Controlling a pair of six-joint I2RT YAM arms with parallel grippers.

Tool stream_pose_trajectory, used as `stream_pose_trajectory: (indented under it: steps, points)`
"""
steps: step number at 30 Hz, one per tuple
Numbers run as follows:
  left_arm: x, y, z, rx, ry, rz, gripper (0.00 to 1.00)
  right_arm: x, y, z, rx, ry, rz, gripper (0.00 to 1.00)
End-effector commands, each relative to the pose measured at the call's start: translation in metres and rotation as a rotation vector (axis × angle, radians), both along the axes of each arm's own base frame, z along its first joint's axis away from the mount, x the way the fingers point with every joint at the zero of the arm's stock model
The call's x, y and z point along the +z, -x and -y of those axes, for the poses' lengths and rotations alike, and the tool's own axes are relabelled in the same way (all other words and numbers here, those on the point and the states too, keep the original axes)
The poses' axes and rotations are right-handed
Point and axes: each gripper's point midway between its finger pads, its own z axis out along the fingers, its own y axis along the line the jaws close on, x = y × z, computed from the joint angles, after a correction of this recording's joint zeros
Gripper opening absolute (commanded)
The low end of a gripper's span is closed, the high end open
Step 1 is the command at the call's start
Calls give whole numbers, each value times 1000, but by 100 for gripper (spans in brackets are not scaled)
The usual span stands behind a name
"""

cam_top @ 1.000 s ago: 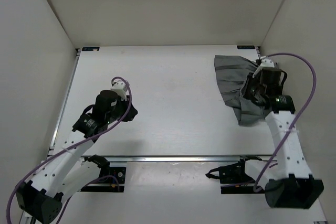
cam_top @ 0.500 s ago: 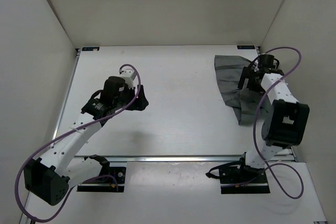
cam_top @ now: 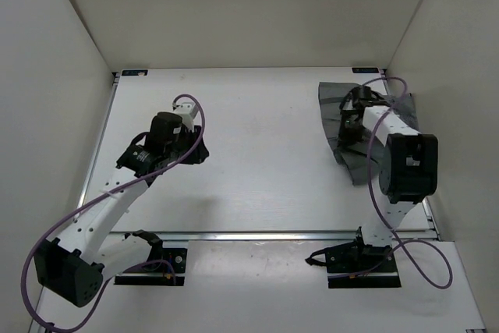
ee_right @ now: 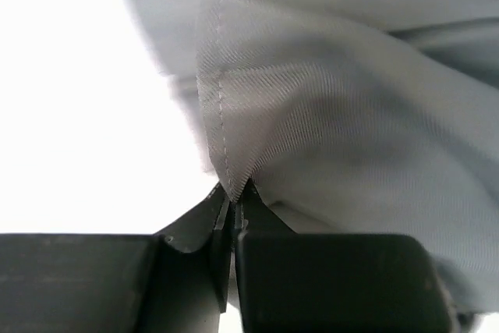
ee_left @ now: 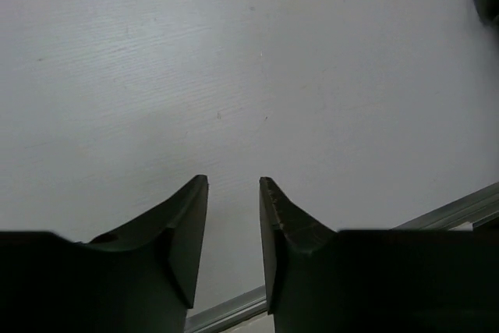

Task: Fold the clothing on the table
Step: Grab the skirt from the pile, then move the skirt to the center of the board

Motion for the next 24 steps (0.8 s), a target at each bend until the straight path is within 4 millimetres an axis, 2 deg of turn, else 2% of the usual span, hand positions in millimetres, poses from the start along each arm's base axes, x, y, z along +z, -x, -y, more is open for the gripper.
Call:
stream_pose_trajectory:
  steps: [1, 2, 3, 4, 5, 7, 9, 10, 11, 12, 14, 15, 16, 18, 20, 21, 23, 24]
  points:
    - [48, -7, -9, 34, 7, 107, 41, 90, -3, -121, 289, -98, 217, 1]
    - [52, -8, -14, 46, -5, 116, 41, 116, 2, -140, 329, -92, 266, 0]
    - [57, -8, -15, 50, -11, 129, 41, 126, 15, -175, 407, -89, 291, 0]
    - [58, -6, -17, 55, -10, 120, 42, 141, 22, -191, 424, -120, 319, 0]
    - [60, -6, -18, 61, -7, 123, 44, 147, 42, -222, 479, -178, 314, 0]
    - [65, -6, -22, 74, -10, 126, 50, 144, 76, -263, 548, -283, 267, 0]
    - [69, -5, -21, 70, -3, 128, 56, 130, 104, -286, 598, -371, 180, 0]
    - [69, -4, -21, 68, -10, 121, 61, 124, 116, -293, 618, -382, 151, 8]
    - [69, -4, -20, 69, -7, 120, 63, 122, 121, -296, 619, -393, 130, 23]
    - [67, -1, -19, 56, -6, 111, 64, 121, 130, -300, 652, -379, 131, 27]
    - [60, 2, -19, 58, -9, 95, 65, 136, 135, -298, 650, -364, 194, 44]
    - [59, 5, -18, 51, -3, 87, 65, 143, 136, -294, 645, -370, 226, 45]
    - [58, 5, -17, 55, 10, 84, 66, 149, 127, -285, 608, -381, 252, 44]
    - [47, 11, -4, 17, 53, 44, 67, 156, 120, -260, 550, -373, 293, 49]
    - [37, 18, 17, -16, 125, -14, 67, 155, 99, -224, 467, -334, 335, 52]
    - [32, 19, 24, -33, 139, -24, 66, 151, 97, -212, 456, -320, 332, 54]
    - [24, 24, 44, -59, 171, -58, 66, 142, 71, -169, 355, -256, 351, 55]
    - [15, 23, 51, -67, 172, -82, 66, 136, 66, -158, 354, -236, 347, 57]
